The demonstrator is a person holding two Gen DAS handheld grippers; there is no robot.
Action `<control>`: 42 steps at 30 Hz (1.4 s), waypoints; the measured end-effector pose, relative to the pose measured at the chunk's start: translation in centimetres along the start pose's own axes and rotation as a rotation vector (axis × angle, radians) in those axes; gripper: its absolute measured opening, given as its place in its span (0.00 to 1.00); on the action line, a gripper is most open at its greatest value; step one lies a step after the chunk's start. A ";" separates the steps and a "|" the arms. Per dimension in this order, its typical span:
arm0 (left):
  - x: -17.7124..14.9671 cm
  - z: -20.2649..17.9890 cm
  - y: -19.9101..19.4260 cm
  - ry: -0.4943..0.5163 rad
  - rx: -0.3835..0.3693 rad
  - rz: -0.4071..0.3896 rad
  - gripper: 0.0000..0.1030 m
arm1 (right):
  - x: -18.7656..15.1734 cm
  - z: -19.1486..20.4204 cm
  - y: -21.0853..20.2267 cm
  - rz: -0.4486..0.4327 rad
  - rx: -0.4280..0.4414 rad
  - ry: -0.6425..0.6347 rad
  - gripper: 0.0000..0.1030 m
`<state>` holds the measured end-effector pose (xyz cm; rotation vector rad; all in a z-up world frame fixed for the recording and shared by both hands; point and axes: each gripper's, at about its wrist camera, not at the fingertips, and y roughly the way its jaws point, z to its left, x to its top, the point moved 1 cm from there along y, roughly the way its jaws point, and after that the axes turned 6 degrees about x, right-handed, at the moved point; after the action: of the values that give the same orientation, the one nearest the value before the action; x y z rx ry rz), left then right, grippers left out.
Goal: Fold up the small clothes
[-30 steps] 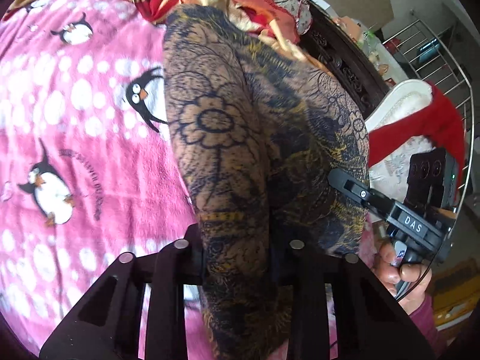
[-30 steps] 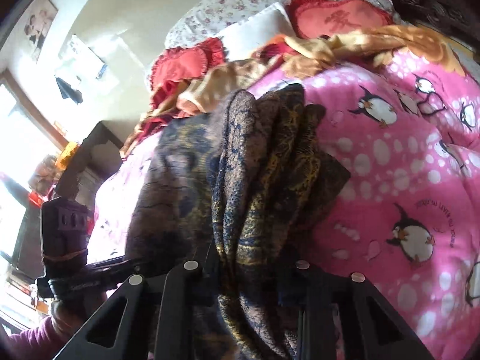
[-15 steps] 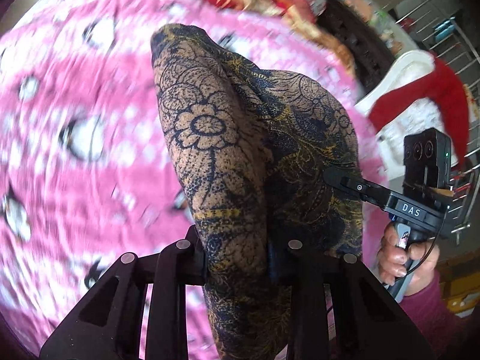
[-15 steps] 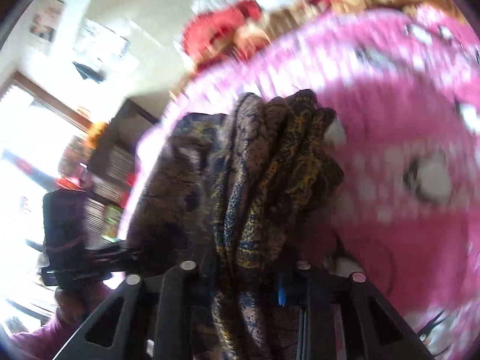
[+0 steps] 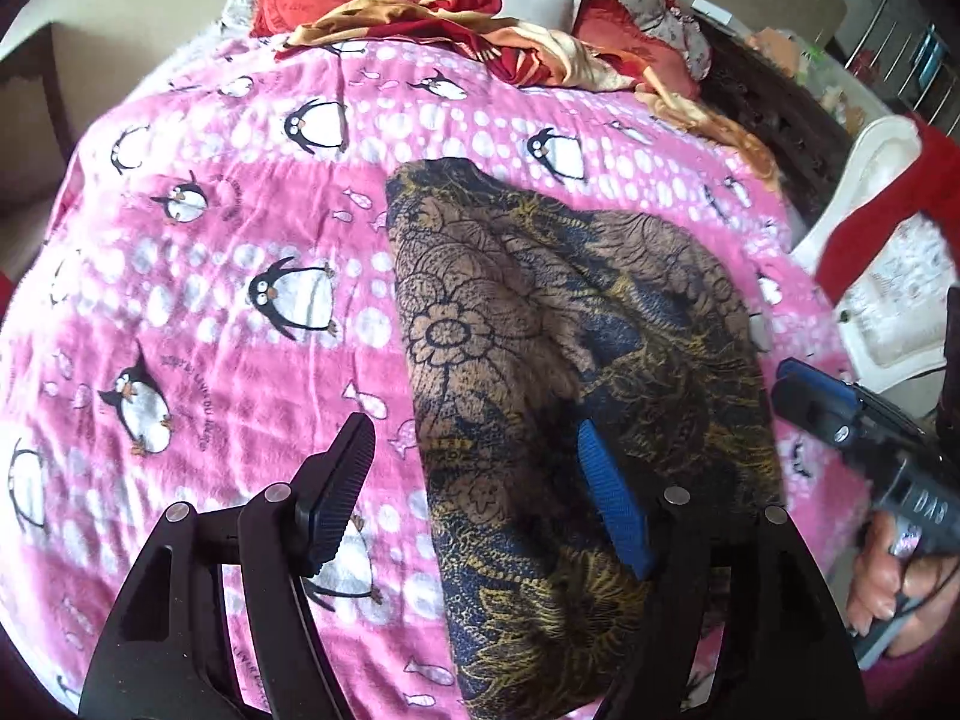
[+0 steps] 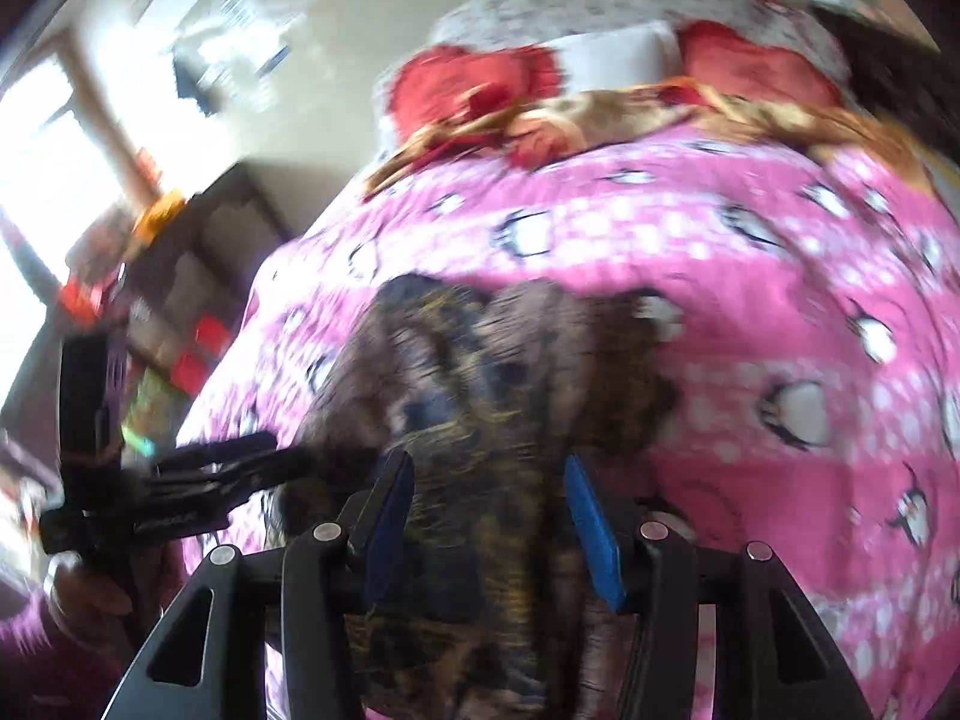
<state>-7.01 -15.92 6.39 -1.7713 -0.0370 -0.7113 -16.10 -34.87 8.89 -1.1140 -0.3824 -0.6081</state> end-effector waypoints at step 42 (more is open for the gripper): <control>-2.2 -1.5 -9.0 0.041 0.175 -0.262 0.69 | -1.8 6.0 -4.6 -0.145 -0.345 -0.034 0.82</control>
<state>-12.84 -13.53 13.32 -1.5993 -0.2997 -0.9042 -20.33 -30.34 13.52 -1.4356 -0.3986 -0.8043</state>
